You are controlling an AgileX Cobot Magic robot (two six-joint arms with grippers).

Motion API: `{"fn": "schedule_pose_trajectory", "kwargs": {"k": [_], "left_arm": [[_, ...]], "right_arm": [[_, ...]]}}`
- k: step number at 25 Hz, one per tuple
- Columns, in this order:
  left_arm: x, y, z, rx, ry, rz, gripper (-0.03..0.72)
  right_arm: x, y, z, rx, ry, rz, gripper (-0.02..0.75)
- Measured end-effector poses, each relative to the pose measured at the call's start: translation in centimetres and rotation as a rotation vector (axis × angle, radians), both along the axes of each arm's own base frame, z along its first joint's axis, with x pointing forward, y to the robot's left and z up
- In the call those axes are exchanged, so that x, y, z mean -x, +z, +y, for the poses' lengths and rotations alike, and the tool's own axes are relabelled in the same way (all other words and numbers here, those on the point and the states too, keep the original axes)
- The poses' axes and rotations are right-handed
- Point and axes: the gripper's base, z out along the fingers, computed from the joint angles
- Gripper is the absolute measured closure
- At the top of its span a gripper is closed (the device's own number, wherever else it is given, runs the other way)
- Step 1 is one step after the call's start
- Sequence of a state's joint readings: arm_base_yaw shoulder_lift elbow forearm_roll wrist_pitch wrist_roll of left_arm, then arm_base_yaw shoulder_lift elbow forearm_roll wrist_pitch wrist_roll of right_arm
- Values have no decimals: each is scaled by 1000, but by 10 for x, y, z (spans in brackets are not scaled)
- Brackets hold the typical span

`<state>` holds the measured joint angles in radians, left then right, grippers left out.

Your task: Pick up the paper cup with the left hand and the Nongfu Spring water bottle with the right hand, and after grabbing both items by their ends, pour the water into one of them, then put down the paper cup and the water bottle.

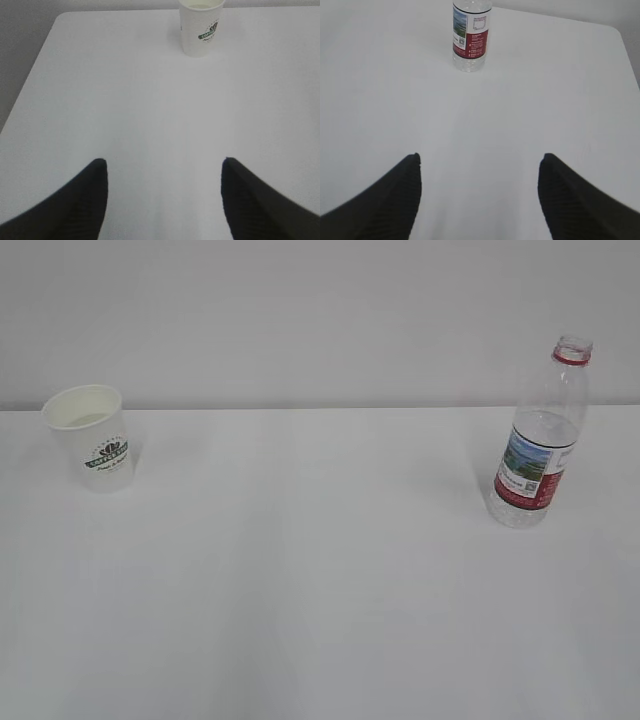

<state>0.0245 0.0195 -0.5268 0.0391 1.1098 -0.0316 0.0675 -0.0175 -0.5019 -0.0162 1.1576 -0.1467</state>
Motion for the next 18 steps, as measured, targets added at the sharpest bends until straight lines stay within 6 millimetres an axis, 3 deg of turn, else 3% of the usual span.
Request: {"fn": "schedule_pose_trajectory", "kwargs": {"k": [18], "left_arm": [[0, 0, 0, 1, 1, 0, 172]], "right_arm": [[0, 0, 0, 0, 0, 0, 189]]}}
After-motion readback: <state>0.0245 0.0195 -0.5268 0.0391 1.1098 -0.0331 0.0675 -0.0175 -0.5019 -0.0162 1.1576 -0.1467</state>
